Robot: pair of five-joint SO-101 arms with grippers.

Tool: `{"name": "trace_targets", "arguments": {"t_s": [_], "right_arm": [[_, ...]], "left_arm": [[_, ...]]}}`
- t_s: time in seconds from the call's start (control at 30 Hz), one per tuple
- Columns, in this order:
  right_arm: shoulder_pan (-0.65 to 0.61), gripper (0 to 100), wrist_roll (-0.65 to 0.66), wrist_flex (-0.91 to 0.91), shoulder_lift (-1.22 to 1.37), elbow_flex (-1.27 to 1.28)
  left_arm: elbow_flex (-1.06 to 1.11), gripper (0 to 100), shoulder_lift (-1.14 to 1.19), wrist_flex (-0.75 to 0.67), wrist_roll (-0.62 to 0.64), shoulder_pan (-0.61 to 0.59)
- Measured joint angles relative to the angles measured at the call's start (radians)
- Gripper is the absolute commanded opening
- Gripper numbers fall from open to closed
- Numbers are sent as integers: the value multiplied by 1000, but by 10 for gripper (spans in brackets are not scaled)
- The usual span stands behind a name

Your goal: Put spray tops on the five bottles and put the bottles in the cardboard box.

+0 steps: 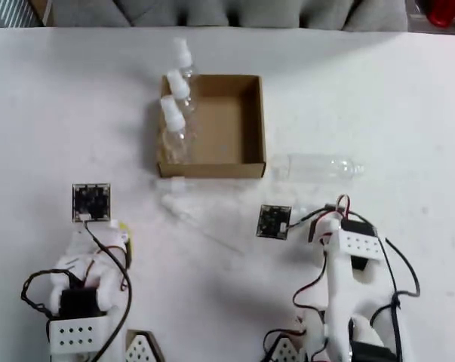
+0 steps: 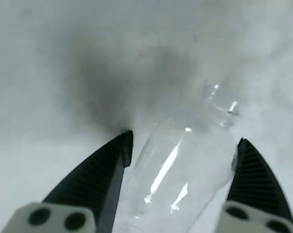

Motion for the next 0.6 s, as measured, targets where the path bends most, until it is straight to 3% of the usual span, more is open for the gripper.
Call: {"name": "trace_targets", "arguments": {"t_s": [0.23,0.33,0.47,0.6], "right_arm": [[-5,104,-2,-8,52,-38],[-5,16,-83,14,54,-83],[-3,15,-270,17,54,-172],[61,16,-316,17,54,-238]], "left_arm": [[0,68,0,0,0,0],[0,68,0,0,0,0],[0,68,0,0,0,0],[0,68,0,0,0,0]]}}
